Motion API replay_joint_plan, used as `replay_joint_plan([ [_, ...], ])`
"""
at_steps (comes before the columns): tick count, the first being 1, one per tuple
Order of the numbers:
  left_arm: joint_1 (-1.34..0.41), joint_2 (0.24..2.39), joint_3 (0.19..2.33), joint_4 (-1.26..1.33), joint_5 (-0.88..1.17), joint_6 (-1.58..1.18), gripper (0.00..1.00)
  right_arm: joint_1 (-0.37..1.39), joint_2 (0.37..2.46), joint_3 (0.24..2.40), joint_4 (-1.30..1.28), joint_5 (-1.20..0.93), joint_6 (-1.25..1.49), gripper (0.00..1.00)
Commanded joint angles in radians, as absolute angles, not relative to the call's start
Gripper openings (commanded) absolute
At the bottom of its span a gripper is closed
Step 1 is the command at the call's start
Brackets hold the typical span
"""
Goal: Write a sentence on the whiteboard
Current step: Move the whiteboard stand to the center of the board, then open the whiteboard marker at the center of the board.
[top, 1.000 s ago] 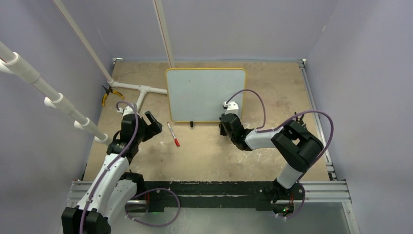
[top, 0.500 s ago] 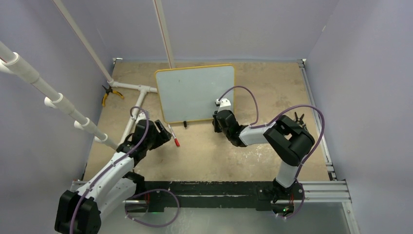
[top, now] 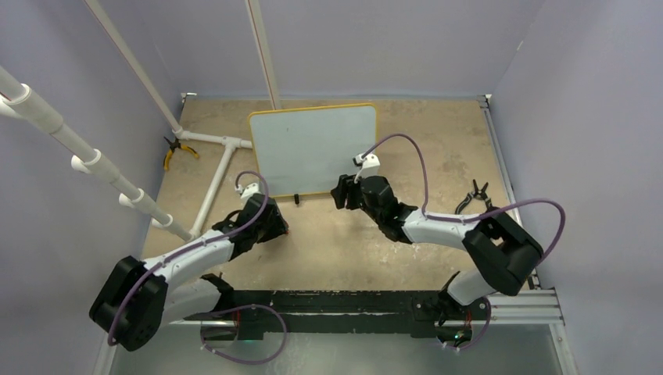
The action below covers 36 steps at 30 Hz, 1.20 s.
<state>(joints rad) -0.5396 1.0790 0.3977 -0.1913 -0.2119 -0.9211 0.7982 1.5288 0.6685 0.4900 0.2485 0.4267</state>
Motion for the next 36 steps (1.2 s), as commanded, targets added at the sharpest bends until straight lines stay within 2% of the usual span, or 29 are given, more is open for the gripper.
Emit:
replay_joint_plan([
  [1, -0.602, 1.174, 0.475, -0.169, -0.305, -0.924, 0.50, 0.799, 1.441, 0.636, 0.525, 0.236, 0.427, 0.64],
  [8, -0.643, 1.301, 0.566, -0.262, -0.376, -0.862, 0.44, 0.799, 1.379, 0.626, 0.531, 0.240, 0.401, 0.64],
  [16, -0.644, 1.335, 0.606, -0.471, -0.471, -0.824, 0.31, 0.799, 1.360, 0.606, 0.581, 0.228, 0.396, 0.65],
  [24, -0.644, 1.315, 0.589, -0.472, -0.428, -0.824, 0.28, 0.800, 1.377, 0.597, 0.610, 0.203, 0.396, 0.65],
  [29, -0.643, 1.367, 0.616, -0.496, -0.410, -0.801, 0.17, 0.799, 1.368, 0.596, 0.613, 0.194, 0.394, 0.64],
  [33, -0.644, 1.372, 0.624, -0.511, -0.407, -0.791, 0.00, 0.800, 1.341, 0.585, 0.630, 0.166, 0.393, 0.65],
  [36, -0.646, 1.351, 0.619, -0.519, -0.414, -0.790, 0.00, 0.799, 1.306, 0.566, 0.650, 0.090, 0.398, 0.68],
])
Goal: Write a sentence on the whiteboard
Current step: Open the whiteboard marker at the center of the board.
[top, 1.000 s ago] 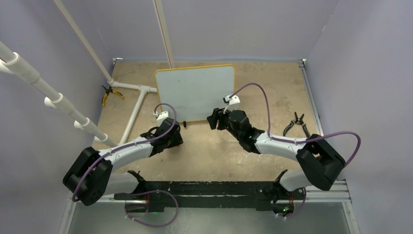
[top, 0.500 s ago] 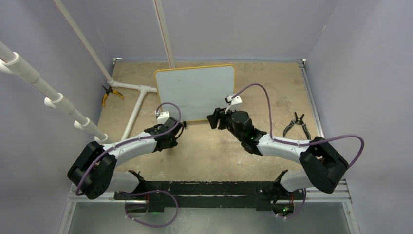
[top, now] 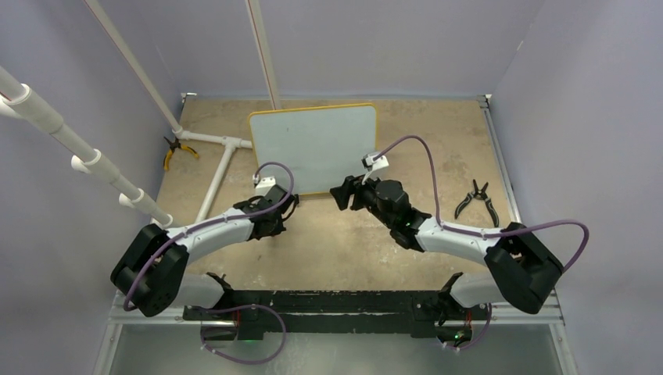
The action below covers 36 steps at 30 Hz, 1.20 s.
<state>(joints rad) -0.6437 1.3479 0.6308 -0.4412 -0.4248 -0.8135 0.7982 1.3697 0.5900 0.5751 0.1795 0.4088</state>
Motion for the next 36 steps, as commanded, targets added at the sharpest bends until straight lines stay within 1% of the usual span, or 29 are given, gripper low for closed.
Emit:
replay_joint_plan([
  [1, -0.648, 1.336, 0.616, -0.521, -0.417, -0.785, 0.00, 0.798, 1.292, 0.560, 0.650, 0.061, 0.417, 0.70],
  [6, -0.669, 1.212, 0.611, -0.539, -0.368, -0.730, 0.00, 0.797, 1.216, 0.564, 0.621, -0.026, 0.463, 0.78],
  [10, -0.695, 1.130, 0.610, -0.546, -0.265, -0.721, 0.00, 0.781, 1.203, 0.619, 0.525, -0.110, 0.495, 0.81],
  [18, -0.764, 1.012, 0.670, -0.606, -0.143, -0.683, 0.00, 0.642, 1.210, 0.652, 0.470, -0.463, 0.570, 0.85],
  [22, -0.788, 0.950, 0.677, -0.560, -0.048, -0.597, 0.00, 0.596, 1.226, 0.689, 0.406, -0.607, 0.543, 0.85],
  [25, -0.798, 0.922, 0.681, -0.491, 0.044, -0.520, 0.00, 0.594, 1.245, 0.731, 0.330, -0.661, 0.497, 0.84],
  [29, -0.813, 0.899, 0.688, -0.389, 0.172, -0.396, 0.00, 0.594, 1.270, 0.756, 0.294, -0.746, 0.475, 0.84],
  [33, -0.817, 0.891, 0.692, -0.337, 0.278, -0.303, 0.00, 0.594, 1.299, 0.807, 0.162, -0.759, 0.396, 0.80],
  [36, -0.816, 0.887, 0.690, -0.330, 0.323, -0.265, 0.00, 0.593, 1.290, 0.822, 0.088, -0.744, 0.369, 0.80],
])
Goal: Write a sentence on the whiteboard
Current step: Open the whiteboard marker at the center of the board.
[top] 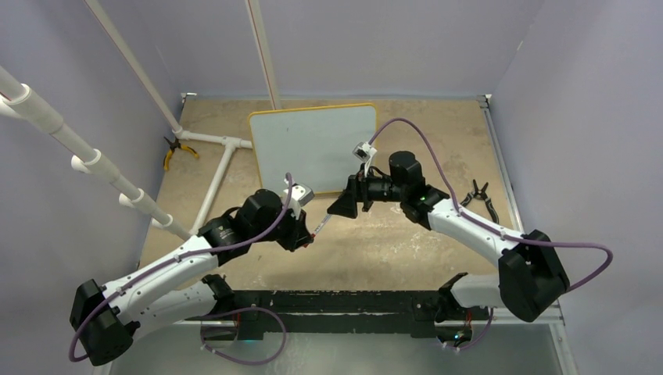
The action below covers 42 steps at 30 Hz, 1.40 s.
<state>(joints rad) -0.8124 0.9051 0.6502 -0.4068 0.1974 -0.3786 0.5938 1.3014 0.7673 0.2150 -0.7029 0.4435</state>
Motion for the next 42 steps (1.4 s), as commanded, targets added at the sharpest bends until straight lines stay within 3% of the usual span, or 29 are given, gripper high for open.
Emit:
replay_joint_plan([
  [1, -0.817, 0.883, 0.686, -0.324, 0.338, -0.259, 0.00, 0.594, 1.285, 0.825, 0.074, -0.741, 0.367, 0.80],
  [7, -0.817, 0.847, 0.655, -0.286, 0.383, -0.252, 0.00, 0.594, 1.292, 0.829, 0.029, -0.784, 0.361, 0.77],
  [21, -0.818, 0.838, 0.640, -0.268, 0.411, -0.242, 0.00, 0.594, 1.338, 0.860, 0.044, -0.981, 0.360, 0.27],
  [25, -0.818, 0.844, 0.637, -0.265, 0.401, -0.244, 0.00, 0.593, 1.332, 0.854, 0.064, -1.003, 0.382, 0.02],
  [29, -0.818, 0.858, 0.639, -0.262, 0.391, -0.248, 0.00, 0.593, 1.319, 0.851, 0.087, -1.019, 0.407, 0.00],
  [32, -0.818, 0.880, 0.648, -0.271, 0.398, -0.246, 0.39, 0.594, 1.310, 0.858, 0.087, -1.010, 0.413, 0.00],
  [34, -0.818, 0.896, 0.647, -0.272, 0.413, -0.243, 0.50, 0.594, 1.306, 0.862, 0.089, -1.009, 0.416, 0.00],
  [40, -0.818, 0.914, 0.648, -0.279, 0.421, -0.241, 0.53, 0.594, 1.299, 0.872, 0.070, -1.015, 0.411, 0.00],
  [42, -0.818, 0.921, 0.649, -0.284, 0.416, -0.242, 0.47, 0.594, 1.294, 0.876, 0.067, -1.019, 0.411, 0.00],
])
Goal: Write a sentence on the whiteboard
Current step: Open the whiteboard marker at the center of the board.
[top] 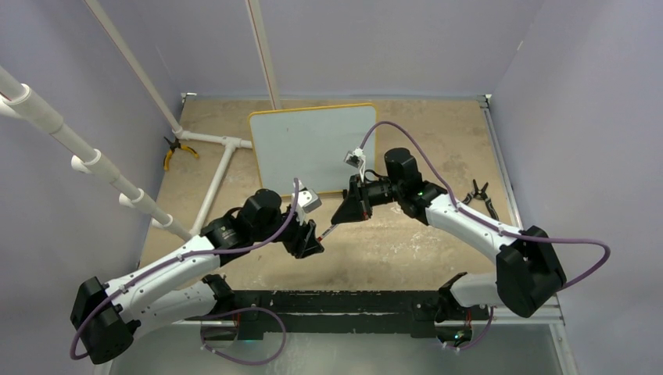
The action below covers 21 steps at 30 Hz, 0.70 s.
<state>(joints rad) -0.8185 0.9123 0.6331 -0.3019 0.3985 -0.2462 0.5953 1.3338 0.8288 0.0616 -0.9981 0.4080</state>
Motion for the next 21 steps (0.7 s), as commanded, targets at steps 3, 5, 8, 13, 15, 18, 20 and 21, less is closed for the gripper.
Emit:
replay_joint_plan([
  [3, -0.820, 0.934, 0.649, -0.287, 0.416, -0.241, 0.45, 0.594, 1.287, 0.880, 0.069, -1.027, 0.415, 0.00],
  [5, -0.826, 0.944, 0.652, -0.291, 0.417, -0.240, 0.45, 0.594, 1.283, 0.882, 0.070, -1.033, 0.419, 0.00],
  [8, -0.834, 0.949, 0.652, -0.292, 0.419, -0.237, 0.34, 0.594, 1.281, 0.885, 0.058, -1.035, 0.415, 0.00],
  [13, -0.841, 0.916, 0.643, -0.278, 0.412, -0.233, 0.00, 0.594, 1.291, 0.892, 0.070, -1.039, 0.420, 0.00],
  [15, -0.842, 0.896, 0.637, -0.266, 0.400, -0.237, 0.00, 0.594, 1.288, 0.897, 0.089, -1.022, 0.447, 0.15],
  [18, -0.843, 0.880, 0.631, -0.234, 0.370, -0.261, 0.00, 0.593, 1.258, 0.881, 0.174, -0.974, 0.514, 0.52],
  [20, -0.842, 0.878, 0.621, -0.194, 0.359, -0.293, 0.00, 0.594, 1.232, 0.849, 0.279, -0.931, 0.582, 0.66],
  [21, -0.842, 0.881, 0.617, -0.174, 0.347, -0.317, 0.00, 0.594, 1.220, 0.828, 0.331, -0.902, 0.626, 0.70],
])
